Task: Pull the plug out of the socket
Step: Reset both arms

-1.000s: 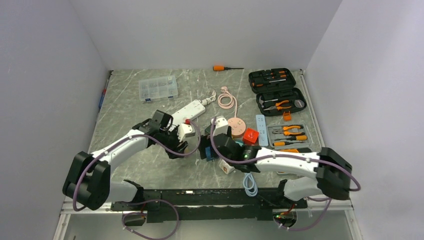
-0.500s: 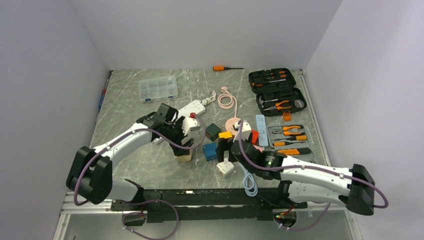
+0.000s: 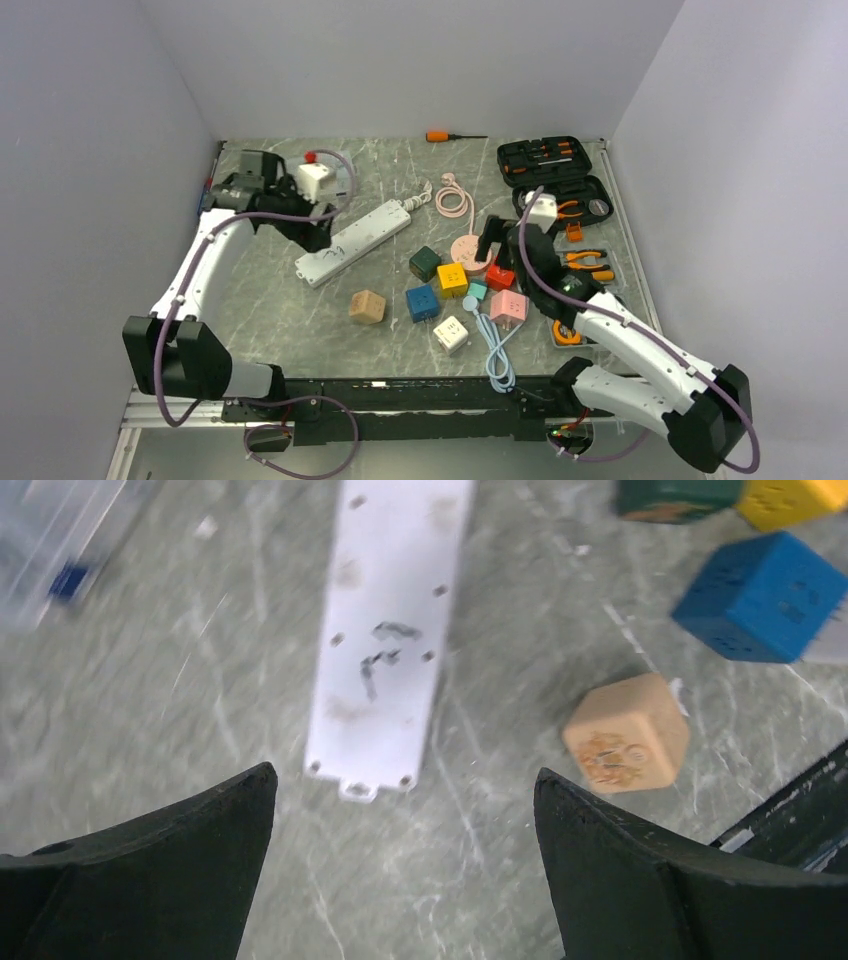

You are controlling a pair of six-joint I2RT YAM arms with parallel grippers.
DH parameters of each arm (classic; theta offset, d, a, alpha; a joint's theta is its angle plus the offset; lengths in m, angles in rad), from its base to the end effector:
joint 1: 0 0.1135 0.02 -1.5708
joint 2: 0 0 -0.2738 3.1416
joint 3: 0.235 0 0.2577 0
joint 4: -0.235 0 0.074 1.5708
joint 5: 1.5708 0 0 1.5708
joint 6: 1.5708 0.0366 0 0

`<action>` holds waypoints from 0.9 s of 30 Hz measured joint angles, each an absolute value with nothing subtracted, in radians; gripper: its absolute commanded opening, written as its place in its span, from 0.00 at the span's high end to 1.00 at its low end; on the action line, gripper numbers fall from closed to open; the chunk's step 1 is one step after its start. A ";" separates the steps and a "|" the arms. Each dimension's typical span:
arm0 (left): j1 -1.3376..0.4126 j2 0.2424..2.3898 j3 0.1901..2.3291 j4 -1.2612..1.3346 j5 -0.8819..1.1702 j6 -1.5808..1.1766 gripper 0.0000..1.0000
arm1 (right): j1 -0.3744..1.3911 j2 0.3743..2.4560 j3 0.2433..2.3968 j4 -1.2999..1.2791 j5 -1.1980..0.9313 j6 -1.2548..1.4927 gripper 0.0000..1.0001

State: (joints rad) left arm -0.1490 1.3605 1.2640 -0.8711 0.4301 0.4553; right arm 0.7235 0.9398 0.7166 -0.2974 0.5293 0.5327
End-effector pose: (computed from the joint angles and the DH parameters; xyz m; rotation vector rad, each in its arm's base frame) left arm 0.2736 -0.0565 0.3285 0.8896 2.2936 -0.4134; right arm 0.1679 0.1237 0.2851 0.1220 2.0192 0.2421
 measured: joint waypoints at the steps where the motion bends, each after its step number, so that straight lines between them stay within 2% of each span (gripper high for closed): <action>1: -0.109 1.364 1.272 -0.883 0.420 0.443 0.01 | 0.677 0.951 0.732 -0.294 0.517 0.529 0.00; 4: 0.019 1.379 1.277 -0.914 0.410 0.411 0.01 | 0.577 0.983 0.775 -0.292 0.508 0.524 0.00; 11: 0.276 1.374 1.277 -0.934 0.404 0.378 0.01 | 0.477 1.053 0.847 -0.284 0.585 0.512 0.00; 16: 0.392 1.336 1.254 -0.851 0.402 0.315 0.01 | 0.373 1.030 0.669 -0.028 0.727 0.394 0.00; 19: 0.410 1.269 1.144 -0.717 0.387 0.238 0.01 | 0.303 1.064 0.564 0.111 0.769 0.313 0.00; 27: 0.394 1.139 0.738 -0.314 0.410 0.139 0.01 | 0.134 1.187 0.511 0.332 0.797 0.263 0.00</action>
State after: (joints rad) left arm 0.3939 1.1389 0.7380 -0.3141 0.4099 0.1390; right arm 0.1345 1.1873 0.5114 0.3317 0.7975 0.2626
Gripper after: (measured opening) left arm 0.994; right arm 0.997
